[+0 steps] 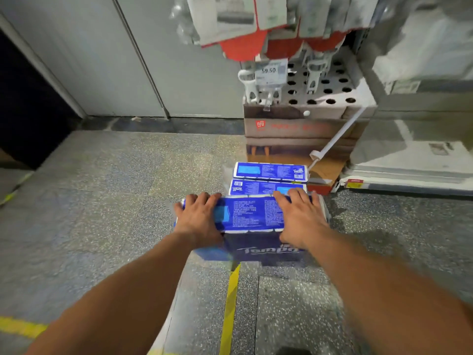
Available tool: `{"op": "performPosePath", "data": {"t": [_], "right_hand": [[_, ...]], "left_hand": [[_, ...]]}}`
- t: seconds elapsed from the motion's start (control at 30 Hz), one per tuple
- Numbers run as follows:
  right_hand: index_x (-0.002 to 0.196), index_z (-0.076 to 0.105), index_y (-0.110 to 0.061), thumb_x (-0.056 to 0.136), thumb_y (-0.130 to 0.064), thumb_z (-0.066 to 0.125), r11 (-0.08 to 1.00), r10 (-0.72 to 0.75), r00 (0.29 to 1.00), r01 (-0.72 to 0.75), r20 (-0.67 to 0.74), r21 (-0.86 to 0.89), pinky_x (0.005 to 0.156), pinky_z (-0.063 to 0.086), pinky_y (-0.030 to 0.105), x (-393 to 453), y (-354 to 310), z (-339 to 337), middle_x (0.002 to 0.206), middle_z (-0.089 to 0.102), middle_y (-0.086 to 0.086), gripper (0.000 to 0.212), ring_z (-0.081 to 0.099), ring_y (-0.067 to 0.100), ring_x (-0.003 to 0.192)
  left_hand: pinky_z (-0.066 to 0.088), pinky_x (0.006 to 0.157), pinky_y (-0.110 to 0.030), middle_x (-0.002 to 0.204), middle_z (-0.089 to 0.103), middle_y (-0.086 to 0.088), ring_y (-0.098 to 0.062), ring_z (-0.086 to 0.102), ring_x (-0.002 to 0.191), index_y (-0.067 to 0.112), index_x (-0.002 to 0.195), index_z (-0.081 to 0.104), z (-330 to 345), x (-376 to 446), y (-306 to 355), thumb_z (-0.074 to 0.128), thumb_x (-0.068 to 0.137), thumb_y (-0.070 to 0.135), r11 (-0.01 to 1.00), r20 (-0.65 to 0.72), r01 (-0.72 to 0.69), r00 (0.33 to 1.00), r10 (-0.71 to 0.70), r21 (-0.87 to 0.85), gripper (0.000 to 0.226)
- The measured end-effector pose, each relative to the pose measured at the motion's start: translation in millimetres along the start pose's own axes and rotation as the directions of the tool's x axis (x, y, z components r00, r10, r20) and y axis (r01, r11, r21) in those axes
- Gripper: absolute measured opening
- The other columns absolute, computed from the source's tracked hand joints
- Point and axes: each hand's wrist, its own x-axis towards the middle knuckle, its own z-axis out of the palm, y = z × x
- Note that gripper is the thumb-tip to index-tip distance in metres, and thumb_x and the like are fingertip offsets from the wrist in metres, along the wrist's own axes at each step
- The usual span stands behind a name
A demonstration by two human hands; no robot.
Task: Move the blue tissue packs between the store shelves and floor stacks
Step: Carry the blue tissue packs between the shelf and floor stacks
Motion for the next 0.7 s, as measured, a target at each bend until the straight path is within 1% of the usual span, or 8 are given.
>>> {"op": "performPosePath", "data": {"t": [0.07, 0.13, 0.23, 0.3, 0.4, 0.57, 0.63, 0.7], "right_hand": [[0.156, 0.006, -0.031, 0.066, -0.047, 0.079, 1.000, -0.021, 1.000, 0.021, -0.022, -0.001, 0.119, 0.006, 0.056, -8.9, -13.5, -76.0, 0.154, 0.027, 0.010, 0.117, 0.020, 0.032, 0.145], [0.155, 0.006, -0.031, 0.064, -0.048, 0.079, 0.998, -0.055, 0.997, 0.054, -0.052, -0.008, 0.119, 0.005, 0.057, -17.1, -27.1, -152.0, 0.155, 0.024, 0.010, 0.118, 0.020, 0.032, 0.145], [0.155, 0.006, -0.032, 0.062, -0.048, 0.079, 0.994, -0.112, 0.989, 0.111, -0.100, -0.007, 0.118, 0.009, 0.057, -28.0, -47.7, -258.3, 0.155, 0.025, 0.011, 0.119, 0.021, 0.033, 0.144], [0.155, 0.007, -0.032, 0.062, -0.049, 0.079, 0.988, -0.157, 0.978, 0.156, -0.140, -0.013, 0.118, 0.010, 0.057, -35.7, -60.0, -321.8, 0.155, 0.024, 0.012, 0.119, 0.020, 0.033, 0.143], [0.153, 0.009, -0.032, 0.061, -0.051, 0.079, 0.969, -0.245, 0.946, 0.242, -0.211, -0.039, 0.117, 0.012, 0.056, -49.6, -79.9, -407.9, 0.152, 0.025, 0.011, 0.118, 0.023, 0.033, 0.140], [0.150, 0.013, -0.034, 0.061, -0.055, 0.080, 0.912, -0.394, 0.848, 0.408, -0.355, -0.035, 0.117, 0.011, 0.055, -82.7, -125.6, -529.1, 0.149, 0.029, 0.009, 0.113, 0.025, 0.033, 0.140], [0.149, 0.016, -0.034, 0.059, -0.056, 0.079, 0.888, -0.438, 0.796, 0.456, -0.419, -0.062, 0.117, 0.013, 0.054, -97.8, -143.8, -565.9, 0.146, 0.031, 0.008, 0.112, 0.028, 0.032, 0.137], [0.147, 0.017, -0.035, 0.058, -0.057, 0.078, 0.864, -0.474, 0.734, 0.495, -0.486, -0.096, 0.116, 0.016, 0.053, -110.5, -162.8, -592.0, 0.142, 0.034, 0.007, 0.110, 0.030, 0.031, 0.133]], "left_hand": [[0.030, 0.101, -0.056, 0.128, 0.044, 0.010, -0.022, 0.034, 0.120, 0.043, 0.140, 0.021, -76.7, -15.4, -3.1, 0.064, 0.044, 0.070, 1.000, -0.039, 0.002, 0.999, -0.001, 0.005, 0.109], [0.030, 0.102, -0.056, 0.131, 0.043, 0.010, -0.022, 0.035, 0.122, 0.044, 0.140, 0.020, -152.7, -31.0, -6.3, 0.068, 0.049, 0.069, 1.000, -0.066, 0.003, 0.998, -0.003, 0.009, 0.105], [0.028, 0.107, -0.058, 0.136, 0.042, 0.010, -0.022, 0.034, 0.128, 0.045, 0.144, 0.019, -263.0, -53.5, -11.2, 0.075, 0.057, 0.067, 0.999, -0.107, 0.035, 0.994, -0.033, 0.015, 0.106], [0.029, 0.107, -0.059, 0.138, 0.042, 0.009, -0.022, 0.034, 0.129, 0.045, 0.144, 0.021, -330.1, -71.3, -13.5, 0.079, 0.057, 0.065, 0.997, -0.156, 0.065, 0.986, -0.060, 0.030, 0.107], [0.030, 0.105, -0.057, 0.138, 0.043, 0.010, -0.023, 0.034, 0.129, 0.046, 0.144, 0.024, -418.5, -109.5, -16.6, 0.079, 0.052, 0.066, 0.988, -0.245, 0.137, 0.962, -0.117, 0.069, 0.109], [0.035, 0.100, -0.053, 0.136, 0.044, 0.010, -0.023, 0.035, 0.124, 0.044, 0.148, 0.027, -546.0, -192.7, -27.8, 0.076, 0.043, 0.069, 0.957, -0.384, 0.270, 0.899, -0.210, 0.110, 0.119], [0.036, 0.100, -0.053, 0.135, 0.044, 0.010, -0.022, 0.035, 0.123, 0.043, 0.148, 0.028, -584.9, -228.0, -30.6, 0.070, 0.040, 0.071, 0.939, -0.468, 0.323, 0.852, -0.235, 0.116, 0.119], [0.035, 0.102, -0.056, 0.134, 0.045, 0.010, -0.022, 0.035, 0.123, 0.044, 0.147, 0.027, -609.4, -260.5, -34.9, 0.068, 0.045, 0.071, 0.926, -0.561, 0.360, 0.793, -0.236, 0.118, 0.114]]}}
